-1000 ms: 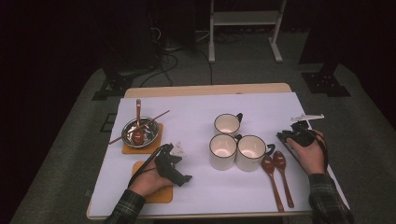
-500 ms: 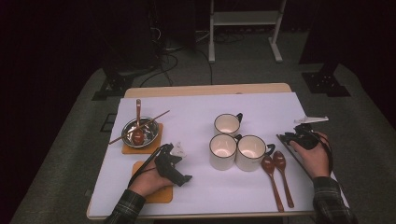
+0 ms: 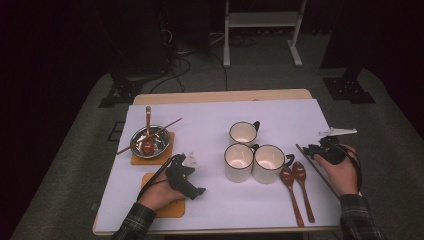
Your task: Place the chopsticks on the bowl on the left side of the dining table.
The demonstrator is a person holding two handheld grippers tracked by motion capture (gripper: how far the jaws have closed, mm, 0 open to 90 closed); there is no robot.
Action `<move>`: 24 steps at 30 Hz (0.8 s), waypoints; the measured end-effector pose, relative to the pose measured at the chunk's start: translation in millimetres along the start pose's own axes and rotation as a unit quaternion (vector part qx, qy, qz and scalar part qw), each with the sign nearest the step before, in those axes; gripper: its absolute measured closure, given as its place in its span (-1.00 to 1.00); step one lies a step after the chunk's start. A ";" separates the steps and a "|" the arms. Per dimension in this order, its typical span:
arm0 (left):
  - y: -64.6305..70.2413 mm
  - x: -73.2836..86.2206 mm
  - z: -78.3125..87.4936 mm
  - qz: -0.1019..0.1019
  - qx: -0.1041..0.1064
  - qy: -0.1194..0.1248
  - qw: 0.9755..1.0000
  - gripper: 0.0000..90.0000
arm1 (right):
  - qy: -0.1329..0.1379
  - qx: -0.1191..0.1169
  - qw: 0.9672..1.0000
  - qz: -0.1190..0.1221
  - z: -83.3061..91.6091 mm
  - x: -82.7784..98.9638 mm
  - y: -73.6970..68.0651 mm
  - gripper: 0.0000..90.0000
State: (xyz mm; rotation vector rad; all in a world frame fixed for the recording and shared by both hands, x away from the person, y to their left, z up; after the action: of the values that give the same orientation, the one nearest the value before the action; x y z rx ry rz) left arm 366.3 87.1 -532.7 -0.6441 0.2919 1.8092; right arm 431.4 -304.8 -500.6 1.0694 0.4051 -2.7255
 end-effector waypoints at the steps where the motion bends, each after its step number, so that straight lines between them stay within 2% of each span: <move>1: 0.0 0.0 0.0 0.000 0.000 0.000 1.000 -0.98 | 0.000 0.000 1.000 0.000 0.9 0.5 0.1 0.50; 24: 0.1 -0.2 -0.1 0.001 0.000 0.000 1.000 -0.98 | 0.002 0.008 1.000 -0.009 27.1 21.8 9.1 0.50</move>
State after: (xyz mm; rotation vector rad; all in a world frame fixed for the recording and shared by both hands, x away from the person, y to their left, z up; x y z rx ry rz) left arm 366.3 86.8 -532.7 -0.6437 0.2923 1.8115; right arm 400.9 -323.6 -498.2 1.0818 0.3964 -2.7463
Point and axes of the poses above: each handheld gripper's, and its own axes: z roughly backward along the jaws, x roughly out of its underside, y roughly to its right, the point moved 10 cm from there along -z, roughly forward along the jaws, and after that the axes turned 10 degrees about -z, right-handed, at the moved point
